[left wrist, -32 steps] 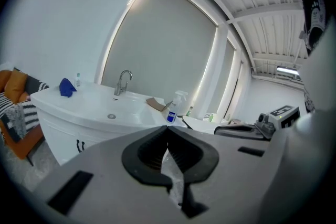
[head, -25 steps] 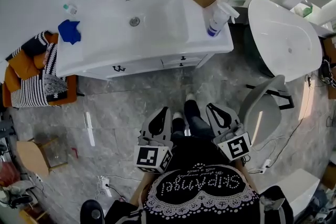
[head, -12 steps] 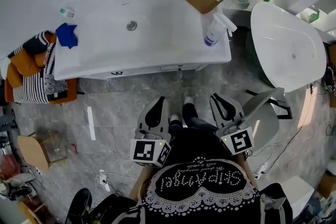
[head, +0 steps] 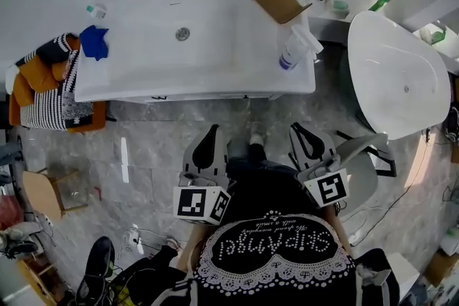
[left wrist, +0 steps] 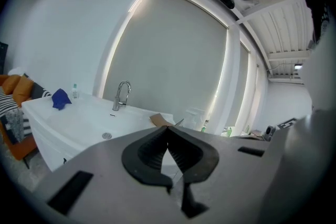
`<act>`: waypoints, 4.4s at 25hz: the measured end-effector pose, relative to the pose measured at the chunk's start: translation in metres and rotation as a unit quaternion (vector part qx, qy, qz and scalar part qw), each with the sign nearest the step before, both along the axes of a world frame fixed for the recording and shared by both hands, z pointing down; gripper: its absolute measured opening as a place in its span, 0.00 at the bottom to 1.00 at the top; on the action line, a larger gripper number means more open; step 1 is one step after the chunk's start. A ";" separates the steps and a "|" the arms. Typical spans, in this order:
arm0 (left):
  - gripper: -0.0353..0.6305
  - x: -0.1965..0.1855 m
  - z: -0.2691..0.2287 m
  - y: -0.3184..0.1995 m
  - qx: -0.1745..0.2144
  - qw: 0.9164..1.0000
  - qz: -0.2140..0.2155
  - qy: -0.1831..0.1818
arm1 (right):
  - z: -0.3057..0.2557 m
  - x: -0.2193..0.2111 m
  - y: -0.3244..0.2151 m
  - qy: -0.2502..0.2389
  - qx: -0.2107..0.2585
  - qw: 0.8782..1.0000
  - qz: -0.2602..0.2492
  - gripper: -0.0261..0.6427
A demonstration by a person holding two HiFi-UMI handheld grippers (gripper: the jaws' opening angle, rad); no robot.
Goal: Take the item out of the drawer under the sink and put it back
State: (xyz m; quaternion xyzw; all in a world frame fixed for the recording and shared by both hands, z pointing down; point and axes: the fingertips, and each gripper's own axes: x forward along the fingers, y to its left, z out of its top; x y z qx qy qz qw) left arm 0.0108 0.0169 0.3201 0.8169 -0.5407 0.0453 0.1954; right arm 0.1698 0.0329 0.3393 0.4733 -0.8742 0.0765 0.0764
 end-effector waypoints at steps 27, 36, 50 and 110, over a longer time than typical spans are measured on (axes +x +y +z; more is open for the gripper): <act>0.06 -0.026 -0.009 -0.033 -0.016 0.998 0.052 -0.013 | 0.002 -0.029 -0.018 0.001 -0.036 0.998 0.042 0.08; 0.06 -0.040 -0.009 -0.039 -0.012 0.998 0.066 -0.005 | -0.005 -0.046 -0.025 0.011 -0.020 0.998 0.050 0.08; 0.06 -0.054 -0.014 -0.043 0.007 0.996 0.085 0.006 | -0.012 -0.063 -0.024 0.017 -0.001 0.997 0.071 0.08; 0.06 -0.049 0.006 -0.049 -0.011 0.986 0.167 0.002 | 0.033 -0.068 -0.009 0.071 -0.043 0.988 0.127 0.07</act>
